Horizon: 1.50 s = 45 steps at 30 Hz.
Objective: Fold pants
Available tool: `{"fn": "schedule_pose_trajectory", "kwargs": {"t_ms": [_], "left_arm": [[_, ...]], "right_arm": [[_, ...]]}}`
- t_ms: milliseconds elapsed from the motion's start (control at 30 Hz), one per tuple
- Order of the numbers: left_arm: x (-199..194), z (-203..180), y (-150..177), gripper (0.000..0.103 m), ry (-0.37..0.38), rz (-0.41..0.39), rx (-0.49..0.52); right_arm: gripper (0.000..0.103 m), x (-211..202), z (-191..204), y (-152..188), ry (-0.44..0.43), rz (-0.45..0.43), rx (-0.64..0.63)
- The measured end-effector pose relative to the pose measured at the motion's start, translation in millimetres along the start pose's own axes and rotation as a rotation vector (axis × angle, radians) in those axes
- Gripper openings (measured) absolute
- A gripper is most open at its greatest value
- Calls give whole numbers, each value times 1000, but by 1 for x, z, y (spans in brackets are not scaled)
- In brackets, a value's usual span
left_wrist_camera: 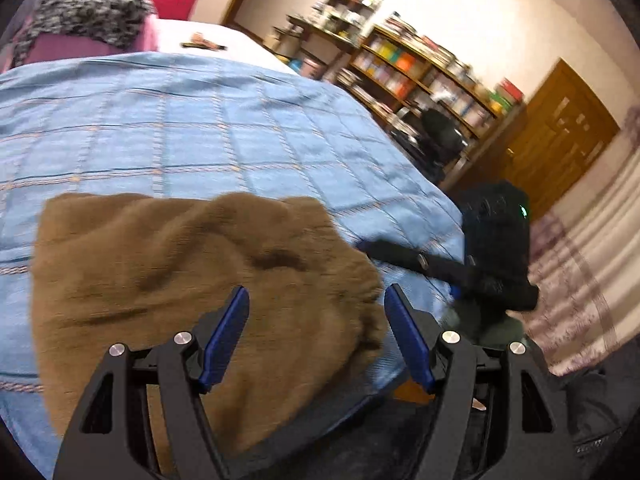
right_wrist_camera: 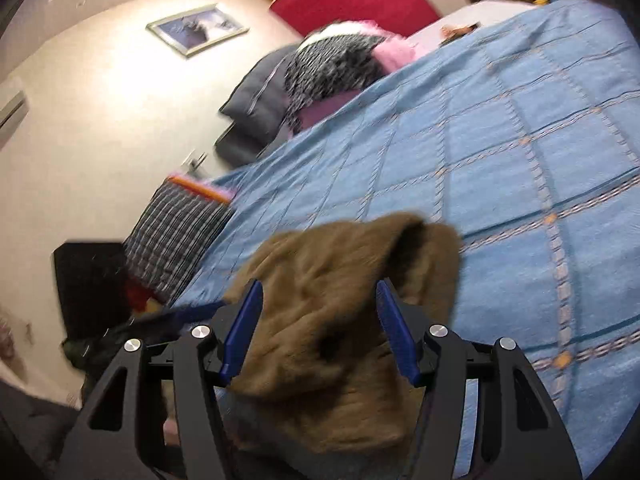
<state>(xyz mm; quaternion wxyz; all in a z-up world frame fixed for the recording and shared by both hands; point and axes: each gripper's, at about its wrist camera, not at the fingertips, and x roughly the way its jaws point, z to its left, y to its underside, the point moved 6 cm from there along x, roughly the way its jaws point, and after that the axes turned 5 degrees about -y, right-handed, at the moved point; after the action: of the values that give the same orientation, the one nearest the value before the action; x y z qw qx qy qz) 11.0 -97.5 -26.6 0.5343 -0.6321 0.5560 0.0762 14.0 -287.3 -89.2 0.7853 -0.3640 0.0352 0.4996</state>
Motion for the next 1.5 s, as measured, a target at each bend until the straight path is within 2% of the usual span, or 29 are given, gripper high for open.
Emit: {"fn": "schedule_pose_trajectory", "kwargs": {"t_ms": [67, 133, 167, 233, 300, 400, 467, 567, 633, 733, 767, 800, 833, 1000, 1067, 1167, 1233, 1333, 1433, 1500], "left_arm": [[-10, 18, -3, 70, -44, -30, -24], [-17, 31, -6, 70, -80, -54, -36], [-20, 37, -7, 71, -97, -64, -44], [-26, 51, -7, 71, -116, -83, -67], [-28, 62, -6, 71, -124, -90, -102], [-26, 68, 0, 71, -116, -84, -115], [-21, 68, 5, 71, -115, -66, -105], [-8, 67, 20, 71, -118, -16, -90], [1, 64, 29, 71, -113, 6, -87], [11, 62, 43, 74, -129, 34, -76], [12, 59, 46, 75, -146, 34, -56], [13, 53, 47, 76, -167, 32, -18], [13, 51, 47, 76, -173, 30, -3], [11, 34, 45, 77, -152, 13, 34], [12, 28, 43, 77, -148, 10, 47], [16, 20, 44, 77, -143, 15, 67], [20, 18, 45, 77, -139, 20, 70], [25, 18, 48, 77, -141, 26, 69], [29, 19, 50, 79, -138, 30, 67], [33, 21, 52, 79, -128, 37, 63]], "right_arm": [[54, 8, 2, 9, 15, 34, -7], [38, 13, 4, 16, 32, 61, -15], [35, 14, 6, 19, 48, 64, -26], [22, 11, 12, 18, 63, 57, -53], [19, -4, 26, 12, 47, 31, -80], [19, -24, 38, 8, 62, 16, -128], [19, -26, 36, 15, 107, 53, -151], [19, -11, 13, 42, 193, 146, -128], [19, -3, -3, 56, 204, 175, -90], [20, -5, -10, 54, 183, 151, -41], [23, -7, -8, 52, 186, 146, -49], [35, -9, -6, 49, 210, 139, -70], [41, -11, -6, 47, 224, 132, -85], [42, -23, 9, 13, 299, 12, -174], [42, -20, 17, -2, 273, -37, -187], [42, 0, 30, -17, 215, -64, -199], [42, 16, 33, -22, 229, -57, -226], [42, 41, 18, -22, 291, -20, -251], [42, 53, -18, -17, 377, 0, -194], [43, 54, -39, -13, 364, -4, -137]]}}
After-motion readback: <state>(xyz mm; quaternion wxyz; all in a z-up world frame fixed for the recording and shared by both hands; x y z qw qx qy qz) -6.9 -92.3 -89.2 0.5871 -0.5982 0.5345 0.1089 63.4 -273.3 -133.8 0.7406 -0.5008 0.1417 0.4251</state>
